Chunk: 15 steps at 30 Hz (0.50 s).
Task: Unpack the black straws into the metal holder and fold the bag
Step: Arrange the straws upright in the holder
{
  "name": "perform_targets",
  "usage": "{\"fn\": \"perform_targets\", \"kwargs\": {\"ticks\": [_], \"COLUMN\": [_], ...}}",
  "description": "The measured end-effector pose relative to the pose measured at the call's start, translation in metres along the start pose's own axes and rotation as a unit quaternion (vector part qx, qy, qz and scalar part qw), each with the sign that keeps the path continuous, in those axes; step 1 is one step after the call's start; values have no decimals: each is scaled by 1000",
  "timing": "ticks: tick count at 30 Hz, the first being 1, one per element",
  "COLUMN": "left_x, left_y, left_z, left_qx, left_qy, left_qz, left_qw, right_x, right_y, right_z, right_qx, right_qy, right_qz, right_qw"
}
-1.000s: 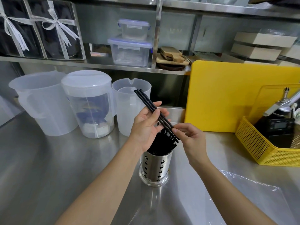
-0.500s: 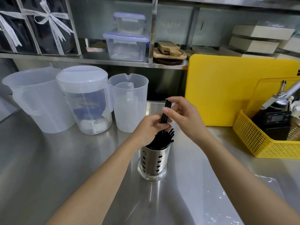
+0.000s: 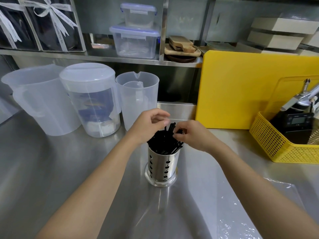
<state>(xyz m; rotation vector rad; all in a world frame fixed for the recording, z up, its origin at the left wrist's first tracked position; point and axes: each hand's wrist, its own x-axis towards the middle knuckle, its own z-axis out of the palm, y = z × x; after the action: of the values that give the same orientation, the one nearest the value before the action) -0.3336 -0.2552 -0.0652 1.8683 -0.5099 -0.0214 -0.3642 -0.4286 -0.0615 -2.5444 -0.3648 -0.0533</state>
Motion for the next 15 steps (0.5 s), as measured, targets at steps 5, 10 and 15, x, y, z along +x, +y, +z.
{"fn": "perform_targets", "kwargs": {"ticks": [5, 10, 15], "left_x": [-11, -30, -41], "left_y": [-4, -4, -4], "left_z": [-5, -12, -9], "left_qx": [79, 120, 219], "left_qy": [-26, -87, -127], "left_qz": [-8, 21, 40], "left_qw": [997, 989, 967], "right_x": [-1, -7, -18], "right_y": [6, 6, -1], "right_z": [7, 4, -3], "right_qx": [-125, -97, 32], "right_qy": [-41, 61, -9], "right_qz": [-4, -37, -81], "right_qw": [991, 993, 996]}}
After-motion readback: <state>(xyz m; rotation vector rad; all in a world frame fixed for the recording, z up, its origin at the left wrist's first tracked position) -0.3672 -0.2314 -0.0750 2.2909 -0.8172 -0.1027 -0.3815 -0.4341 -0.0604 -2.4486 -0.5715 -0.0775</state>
